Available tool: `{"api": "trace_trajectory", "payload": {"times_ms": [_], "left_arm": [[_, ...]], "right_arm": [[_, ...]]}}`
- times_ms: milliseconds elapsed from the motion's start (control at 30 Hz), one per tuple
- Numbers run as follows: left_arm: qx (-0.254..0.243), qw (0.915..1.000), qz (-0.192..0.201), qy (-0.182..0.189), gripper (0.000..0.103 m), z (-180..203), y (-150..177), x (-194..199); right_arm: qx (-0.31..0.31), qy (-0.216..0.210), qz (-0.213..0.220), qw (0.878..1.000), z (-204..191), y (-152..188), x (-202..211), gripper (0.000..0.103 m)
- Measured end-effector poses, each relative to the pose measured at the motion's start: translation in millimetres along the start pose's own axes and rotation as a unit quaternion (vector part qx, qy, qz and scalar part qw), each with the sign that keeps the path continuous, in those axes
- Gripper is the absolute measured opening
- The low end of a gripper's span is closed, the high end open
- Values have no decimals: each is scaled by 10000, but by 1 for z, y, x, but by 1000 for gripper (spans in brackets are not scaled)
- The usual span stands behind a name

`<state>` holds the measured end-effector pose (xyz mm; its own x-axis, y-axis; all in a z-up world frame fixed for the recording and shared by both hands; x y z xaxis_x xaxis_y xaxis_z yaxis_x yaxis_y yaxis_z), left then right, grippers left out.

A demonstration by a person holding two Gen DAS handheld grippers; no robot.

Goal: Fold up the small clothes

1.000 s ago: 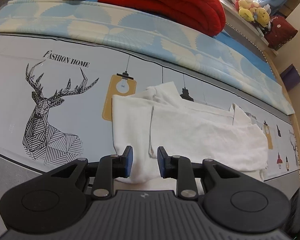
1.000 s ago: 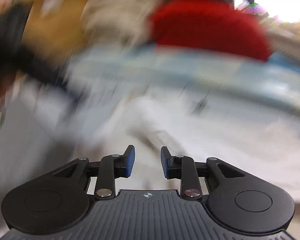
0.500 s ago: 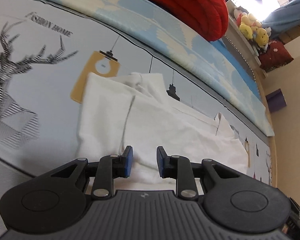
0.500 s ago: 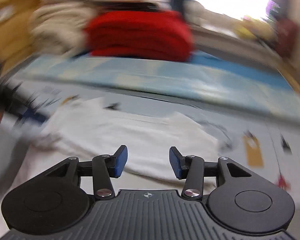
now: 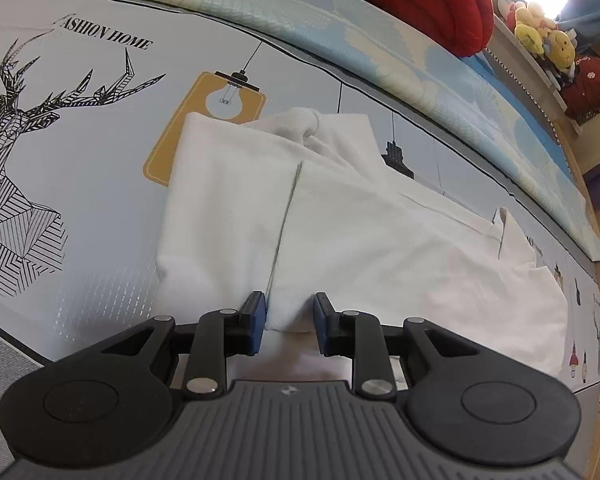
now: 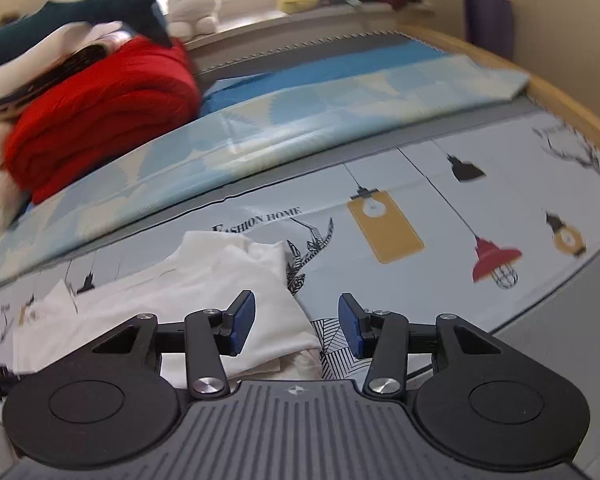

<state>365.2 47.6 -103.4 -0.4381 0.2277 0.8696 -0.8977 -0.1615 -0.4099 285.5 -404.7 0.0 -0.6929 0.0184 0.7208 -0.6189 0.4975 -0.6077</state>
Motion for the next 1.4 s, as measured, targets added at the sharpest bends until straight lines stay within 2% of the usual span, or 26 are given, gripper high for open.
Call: {"api": "trace_trajectory", "payload": {"times_ms": [167,200,233,267,433,533,600,633,700,800,933,1067,1233,1267,1333,1400], "left_arm": [[17,10000,-13,-91,29,5,-2,-1],[-5,10000,6,-92,26,6,-1,-1],[-39,9999,40,-101,7,7,-2,0],[-54,9999,76,-96,6,8,-2,2],[-70,9963,837,194,5,19,-22,69],[-154,9939,1086,-93,5,17,-26,111],[-61,9949,912,-416,6,7,-24,114],[-20,9963,648,-563,8,1,-22,106],[49,9984,158,-534,15,-7,-19,90],[302,9970,303,-642,17,-12,-18,92],[223,9983,387,-384,20,-4,-20,96],[53,9990,342,-291,20,2,-22,94],[-77,9989,425,-202,20,9,-26,97],[-97,9988,442,-182,20,10,-26,99],[-129,9987,457,-169,20,11,-27,101],[-148,9987,459,-152,20,10,-28,102]], "right_arm": [[-151,16,-30,9999,-6,0,-2,48],[-119,29,-32,9999,-8,0,-2,48],[-98,35,-41,9999,-9,1,-4,48],[-72,42,-55,10000,-10,2,-4,48],[-48,83,-39,9999,-12,2,-4,48],[-94,101,-8,9999,-14,-1,-7,48],[-73,102,23,9999,-17,-2,-8,48],[-47,115,26,9999,-19,-2,-10,48],[-9,130,-9,9999,-22,0,-13,48],[38,134,-77,9999,-27,3,-18,48],[186,52,-121,9997,-37,5,-29,48],[365,-11,-60,9993,-42,3,-48,48],[336,-328,-122,9988,-47,-2,-81,48],[337,-426,-154,9984,-49,-2,-86,47],[234,-761,-273,9965,-52,-4,-97,38],[238,-899,-412,9948,-57,-4,-110,35]]}}
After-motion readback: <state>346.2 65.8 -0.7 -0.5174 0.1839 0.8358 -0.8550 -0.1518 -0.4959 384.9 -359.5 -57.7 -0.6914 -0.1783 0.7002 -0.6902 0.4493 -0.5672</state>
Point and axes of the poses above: each gripper's, at about its wrist camera, not at the fingertips, and x roughly against the way its jaws point, z to its right, y to its underside, the point moved 2 cm from there along -x, roughly the way its jaws point, and after that the axes turned 11 degrees about -x, right-handed, at the moved point
